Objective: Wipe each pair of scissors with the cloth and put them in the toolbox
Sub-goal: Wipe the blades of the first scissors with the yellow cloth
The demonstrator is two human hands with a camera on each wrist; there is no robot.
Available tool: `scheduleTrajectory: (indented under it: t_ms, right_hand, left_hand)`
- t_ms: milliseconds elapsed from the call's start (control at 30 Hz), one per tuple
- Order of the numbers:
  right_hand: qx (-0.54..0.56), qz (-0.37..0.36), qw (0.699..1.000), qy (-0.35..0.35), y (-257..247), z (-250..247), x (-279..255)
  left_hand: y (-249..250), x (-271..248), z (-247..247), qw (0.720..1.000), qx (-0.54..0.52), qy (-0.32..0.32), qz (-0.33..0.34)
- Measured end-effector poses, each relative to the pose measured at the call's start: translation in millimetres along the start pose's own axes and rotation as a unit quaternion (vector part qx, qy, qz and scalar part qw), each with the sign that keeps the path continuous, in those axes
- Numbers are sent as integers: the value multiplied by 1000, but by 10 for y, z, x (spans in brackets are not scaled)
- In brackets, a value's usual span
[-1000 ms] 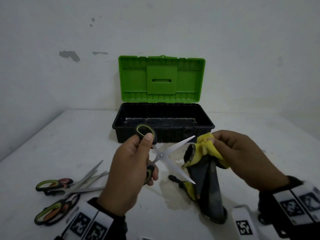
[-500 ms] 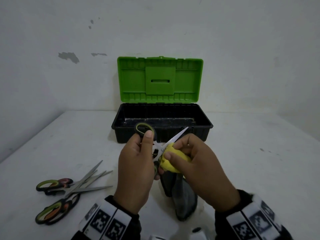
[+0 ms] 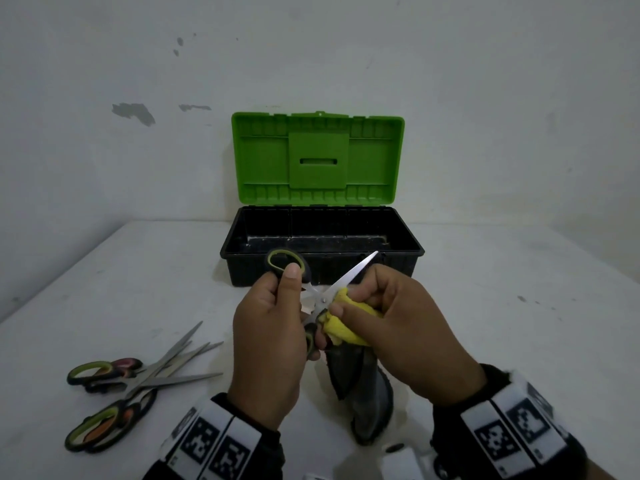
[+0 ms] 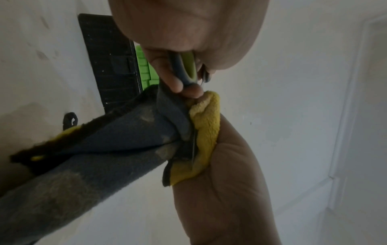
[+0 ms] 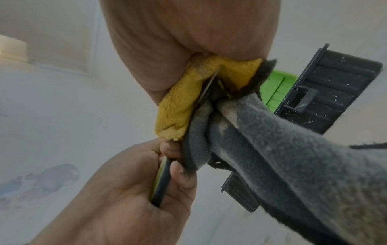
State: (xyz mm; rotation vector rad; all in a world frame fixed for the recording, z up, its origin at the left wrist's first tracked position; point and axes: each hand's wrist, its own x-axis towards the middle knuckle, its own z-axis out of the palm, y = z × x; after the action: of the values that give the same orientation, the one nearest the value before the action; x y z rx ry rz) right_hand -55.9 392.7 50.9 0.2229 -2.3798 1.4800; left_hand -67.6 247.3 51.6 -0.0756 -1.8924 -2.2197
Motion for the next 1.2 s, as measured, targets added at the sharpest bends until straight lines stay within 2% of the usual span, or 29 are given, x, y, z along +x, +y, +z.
scheduleTrajectory:
  t_ms: [333, 433, 533, 633, 733, 900, 967, 1033, 1100, 1200]
  right_hand:
    - [-23, 9, 1000, -5, 115, -254, -36]
    - [-28, 12, 999, -25, 154, -355, -12]
    - [-45, 10, 998, -45, 199, -495, 77]
    - [-86, 42, 995, -34, 326, -693, 218]
    - [-222, 69, 972, -36, 497, -846, 378]
    - [-349, 123, 917, -145, 677, -798, 491]
    - [-373, 146, 901, -164, 740, -787, 511]
    - [-392, 156, 893, -154, 753, -792, 507]
    - [-404, 131, 898, -116, 661, -770, 464]
    - [-350, 67, 933, -58, 316, -630, 336]
  left_hand:
    - [-56, 134, -32, 998, -53, 21, -35]
    - [-82, 135, -4, 997, -59, 30, -38]
    - [-97, 156, 3, 995, -74, 53, -39]
    - [-83, 214, -33, 993, -78, 80, -24]
    - [-73, 243, -26, 992, -92, 84, -29]
    - [-67, 228, 101, 988, -131, 76, -39]
    - [-58, 223, 136, 985, -147, 79, -42]
    - [-61, 228, 151, 983, -158, 85, -47]
    - [-79, 241, 150, 982, -152, 105, -50]
    - [-106, 277, 178, 980, -136, 139, -48]
